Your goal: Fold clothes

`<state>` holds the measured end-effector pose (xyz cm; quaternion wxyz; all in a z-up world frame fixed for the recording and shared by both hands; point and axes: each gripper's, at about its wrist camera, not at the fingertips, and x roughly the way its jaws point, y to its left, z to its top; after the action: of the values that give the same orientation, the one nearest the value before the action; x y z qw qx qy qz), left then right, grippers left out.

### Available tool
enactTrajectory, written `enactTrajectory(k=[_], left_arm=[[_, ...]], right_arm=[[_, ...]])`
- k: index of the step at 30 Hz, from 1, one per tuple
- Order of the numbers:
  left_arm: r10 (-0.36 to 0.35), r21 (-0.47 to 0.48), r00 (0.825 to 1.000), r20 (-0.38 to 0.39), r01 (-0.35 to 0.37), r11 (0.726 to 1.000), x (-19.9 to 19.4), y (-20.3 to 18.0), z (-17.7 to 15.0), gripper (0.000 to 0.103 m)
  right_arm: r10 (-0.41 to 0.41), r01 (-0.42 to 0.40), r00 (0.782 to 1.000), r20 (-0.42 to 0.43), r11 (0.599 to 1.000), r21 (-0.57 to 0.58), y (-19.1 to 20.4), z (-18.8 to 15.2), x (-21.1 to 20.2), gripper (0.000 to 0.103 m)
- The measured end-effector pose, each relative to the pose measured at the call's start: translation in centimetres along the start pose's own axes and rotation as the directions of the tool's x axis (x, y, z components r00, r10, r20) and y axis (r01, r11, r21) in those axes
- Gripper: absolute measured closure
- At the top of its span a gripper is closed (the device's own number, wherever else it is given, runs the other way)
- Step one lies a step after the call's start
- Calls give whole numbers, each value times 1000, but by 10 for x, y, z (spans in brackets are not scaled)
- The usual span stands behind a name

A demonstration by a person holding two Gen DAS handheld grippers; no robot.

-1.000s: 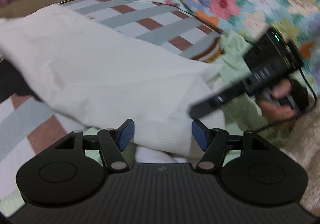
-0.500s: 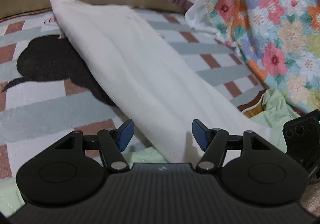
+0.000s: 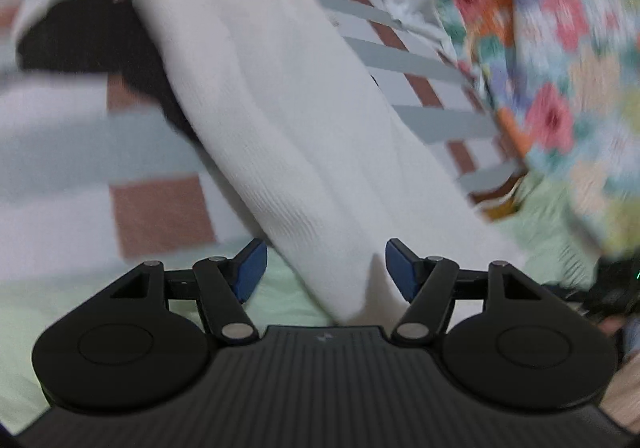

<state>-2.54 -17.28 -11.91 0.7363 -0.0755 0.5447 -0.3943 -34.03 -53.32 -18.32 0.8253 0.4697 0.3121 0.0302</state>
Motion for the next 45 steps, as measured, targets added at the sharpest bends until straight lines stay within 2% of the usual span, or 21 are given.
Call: enactTrajectory(k=[4, 8, 11, 14, 15, 16, 17, 19, 21, 23, 26, 29, 31, 33, 35, 37, 38, 39, 40, 41, 45], left_arm=[[7, -36, 1000, 9, -6, 999, 7, 2, 0, 37], [12, -18, 1000, 15, -12, 1000, 11, -5, -1, 38], [41, 5, 999, 25, -41, 999, 14, -9, -1, 37], [58, -16, 998, 30, -57, 998, 18, -8, 1, 37], [62, -25, 998, 31, -61, 998, 20, -7, 2, 35], [66, -34, 997, 32, -65, 997, 21, -7, 3, 34], [70, -43, 997, 33, -69, 997, 23, -6, 3, 34], [55, -36, 998, 26, -54, 998, 23, -7, 3, 38], [66, -10, 998, 22, -66, 998, 21, -9, 1, 66], [57, 1, 998, 37, -57, 998, 18, -9, -1, 68], [49, -13, 998, 38, -48, 999, 17, -5, -1, 68], [38, -30, 999, 37, -37, 999, 19, -2, -1, 66], [24, -66, 999, 32, -22, 998, 23, 3, 1, 61], [16, -136, 1000, 10, -14, 991, 33, 10, 7, 45], [54, -183, 999, 3, -52, 982, 40, 9, 11, 45], [70, -133, 997, 31, -65, 989, 44, -4, 14, 45], [89, -95, 995, 44, -84, 992, 45, -11, 14, 48], [110, -66, 993, 50, -107, 992, 47, -16, 12, 52], [129, -43, 990, 56, -126, 991, 47, -19, 11, 60], [146, -24, 988, 58, -145, 989, 47, -21, 10, 81], [98, -97, 993, 60, -92, 991, 25, -16, 13, 90]], right_arm=[[-106, 104, 991, 84, 994, 33, -1, -1, 9, 44], [-116, 98, 987, 108, 982, 160, -3, -11, 33, 41], [-158, 136, 980, 119, 976, 172, -1, -11, 45, 41], [-132, 76, 965, 228, 968, 239, 0, -12, 38, 40], [-104, 33, 960, 259, 964, 263, -4, -14, 36, 45], [-67, -12, 961, 269, 959, 283, -10, -16, 36, 58], [-60, -25, 959, 276, 955, 295, -12, -18, 36, 92], [-113, 23, 947, 301, 958, 287, -5, -24, 31, 93], [-167, 76, 920, 354, 964, 257, 5, -29, 17, 94], [-194, 119, 911, 363, 968, 219, 9, -30, 8, 94], [-195, 130, 931, 309, 967, 219, 2, -27, 14, 93], [-179, 105, 945, 276, 959, 262, -8, -26, 16, 84], [-153, 73, 951, 270, 956, 285, -13, -28, 17, 69], [-141, 65, 954, 266, 959, 278, -12, -30, 21, 60], [-151, 74, 950, 272, 959, 273, -8, -32, 26, 57], [-131, 47, 948, 289, 959, 281, -3, -33, 32, 53], [-106, 22, 949, 298, 962, 272, 0, -33, 37, 59], [-78, -1, 951, 301, 967, 255, 4, -31, 42, 94], [-62, -8, 952, 300, 974, 225, 8, -29, 45, 92], [-50, -11, 948, 313, 981, 192, 15, -26, 43, 92], [32, -77, 923, 384, 992, 102, 42, -14, 15, 93]])
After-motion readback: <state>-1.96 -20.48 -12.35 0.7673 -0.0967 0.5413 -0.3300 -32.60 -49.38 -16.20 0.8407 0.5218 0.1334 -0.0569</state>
